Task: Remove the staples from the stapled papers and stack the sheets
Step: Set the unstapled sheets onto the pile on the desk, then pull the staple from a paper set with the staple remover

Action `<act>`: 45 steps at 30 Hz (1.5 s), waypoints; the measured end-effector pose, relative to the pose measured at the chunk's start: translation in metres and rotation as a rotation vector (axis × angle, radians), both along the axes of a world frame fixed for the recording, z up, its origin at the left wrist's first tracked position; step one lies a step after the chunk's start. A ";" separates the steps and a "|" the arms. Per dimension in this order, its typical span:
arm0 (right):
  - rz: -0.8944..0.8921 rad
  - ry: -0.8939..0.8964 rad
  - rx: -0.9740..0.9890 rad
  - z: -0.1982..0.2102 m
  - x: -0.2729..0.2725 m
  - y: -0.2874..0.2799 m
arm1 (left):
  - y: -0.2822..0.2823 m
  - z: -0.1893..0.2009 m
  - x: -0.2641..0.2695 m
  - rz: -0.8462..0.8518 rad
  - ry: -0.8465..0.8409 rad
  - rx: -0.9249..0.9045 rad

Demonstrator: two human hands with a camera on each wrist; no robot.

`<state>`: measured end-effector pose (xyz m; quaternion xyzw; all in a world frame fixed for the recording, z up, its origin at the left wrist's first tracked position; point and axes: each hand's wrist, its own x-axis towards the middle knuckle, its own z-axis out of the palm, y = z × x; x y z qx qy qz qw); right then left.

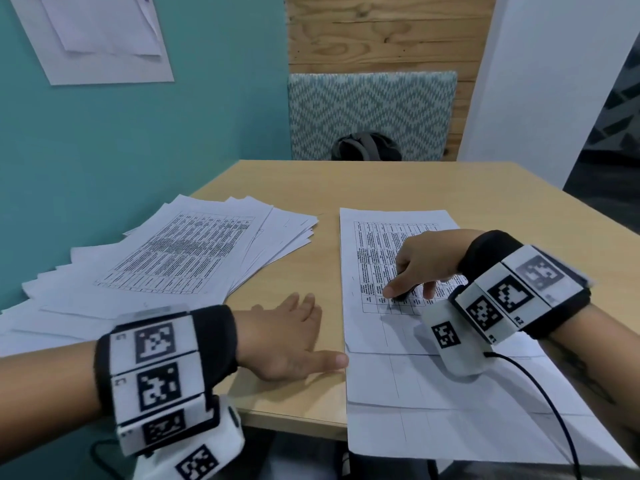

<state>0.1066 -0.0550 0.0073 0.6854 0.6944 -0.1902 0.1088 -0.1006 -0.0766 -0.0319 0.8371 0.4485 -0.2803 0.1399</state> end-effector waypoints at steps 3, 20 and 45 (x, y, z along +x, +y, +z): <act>-0.016 0.008 -0.006 0.001 0.006 -0.002 | 0.006 -0.003 0.018 -0.020 -0.040 0.021; -0.051 0.089 0.020 0.000 0.017 -0.001 | 0.091 0.012 0.085 0.704 -0.634 -0.139; -0.335 0.653 0.264 0.008 0.005 0.025 | 0.077 -0.016 0.064 0.986 -1.627 -0.688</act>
